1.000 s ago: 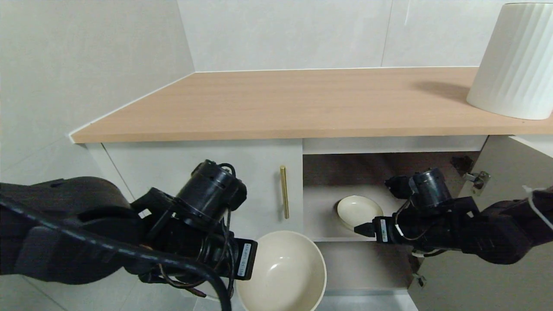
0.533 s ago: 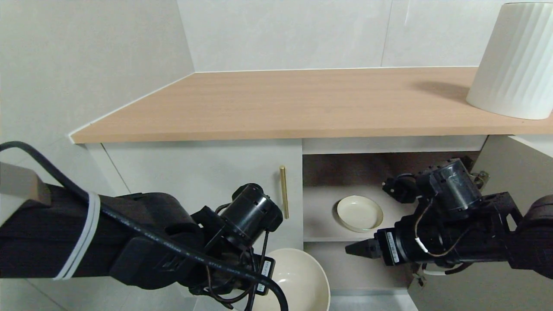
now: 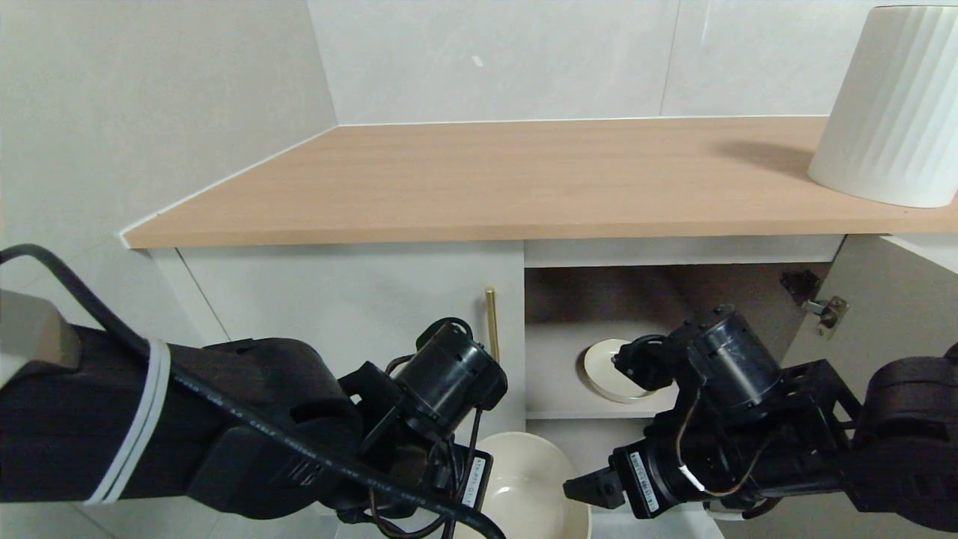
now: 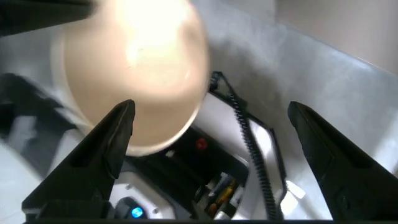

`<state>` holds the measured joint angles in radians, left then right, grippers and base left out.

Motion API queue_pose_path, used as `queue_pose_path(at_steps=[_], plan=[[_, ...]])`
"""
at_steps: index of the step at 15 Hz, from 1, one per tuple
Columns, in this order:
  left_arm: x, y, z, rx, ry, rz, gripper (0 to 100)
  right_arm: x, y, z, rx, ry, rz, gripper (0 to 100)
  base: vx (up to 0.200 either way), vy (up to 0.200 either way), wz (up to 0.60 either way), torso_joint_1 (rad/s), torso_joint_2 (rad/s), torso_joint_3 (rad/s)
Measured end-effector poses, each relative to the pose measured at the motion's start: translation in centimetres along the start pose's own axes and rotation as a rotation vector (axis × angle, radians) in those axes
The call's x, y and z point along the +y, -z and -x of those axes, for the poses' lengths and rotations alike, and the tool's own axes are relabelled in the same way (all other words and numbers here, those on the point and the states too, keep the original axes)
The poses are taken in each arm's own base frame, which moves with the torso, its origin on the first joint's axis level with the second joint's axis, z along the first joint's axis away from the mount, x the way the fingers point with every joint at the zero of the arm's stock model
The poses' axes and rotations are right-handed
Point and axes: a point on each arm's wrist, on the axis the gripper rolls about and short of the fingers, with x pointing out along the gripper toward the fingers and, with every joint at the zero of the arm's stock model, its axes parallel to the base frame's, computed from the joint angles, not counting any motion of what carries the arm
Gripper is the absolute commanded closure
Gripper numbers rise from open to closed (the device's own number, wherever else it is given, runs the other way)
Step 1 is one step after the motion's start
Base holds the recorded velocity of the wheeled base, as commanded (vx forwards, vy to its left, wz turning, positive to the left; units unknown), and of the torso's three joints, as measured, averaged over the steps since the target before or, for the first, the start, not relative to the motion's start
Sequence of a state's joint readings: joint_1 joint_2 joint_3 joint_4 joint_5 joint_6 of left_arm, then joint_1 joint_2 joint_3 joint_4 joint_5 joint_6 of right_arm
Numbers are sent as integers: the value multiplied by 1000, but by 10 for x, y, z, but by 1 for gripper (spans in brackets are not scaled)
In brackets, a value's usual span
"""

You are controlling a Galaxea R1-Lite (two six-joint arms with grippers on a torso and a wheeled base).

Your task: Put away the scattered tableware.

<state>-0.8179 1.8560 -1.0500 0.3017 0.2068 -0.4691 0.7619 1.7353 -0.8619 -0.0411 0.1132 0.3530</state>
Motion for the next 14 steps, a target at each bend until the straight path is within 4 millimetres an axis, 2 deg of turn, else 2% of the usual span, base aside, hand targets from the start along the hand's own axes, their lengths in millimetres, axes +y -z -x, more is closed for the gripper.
queue_pose_path(at_steps=[4, 10, 11, 14], plan=[[-2, 2, 4, -9, 4, -10, 100, 0, 3, -12, 31, 12, -1, 0, 0, 0, 0, 0, 0, 0], [-8, 6, 7, -16, 3, -32, 100, 1, 4, -20, 50, 17, -2, 0, 0, 0, 0, 0, 0, 0], [-8, 6, 7, -16, 3, -33, 100, 1, 4, -21, 53, 17, -2, 100, 0, 0, 0, 0, 0, 0], [-10, 7, 8, -17, 6, -34, 100, 2, 6, -23, 61, 14, 2, 100, 0, 0, 0, 0, 0, 0]])
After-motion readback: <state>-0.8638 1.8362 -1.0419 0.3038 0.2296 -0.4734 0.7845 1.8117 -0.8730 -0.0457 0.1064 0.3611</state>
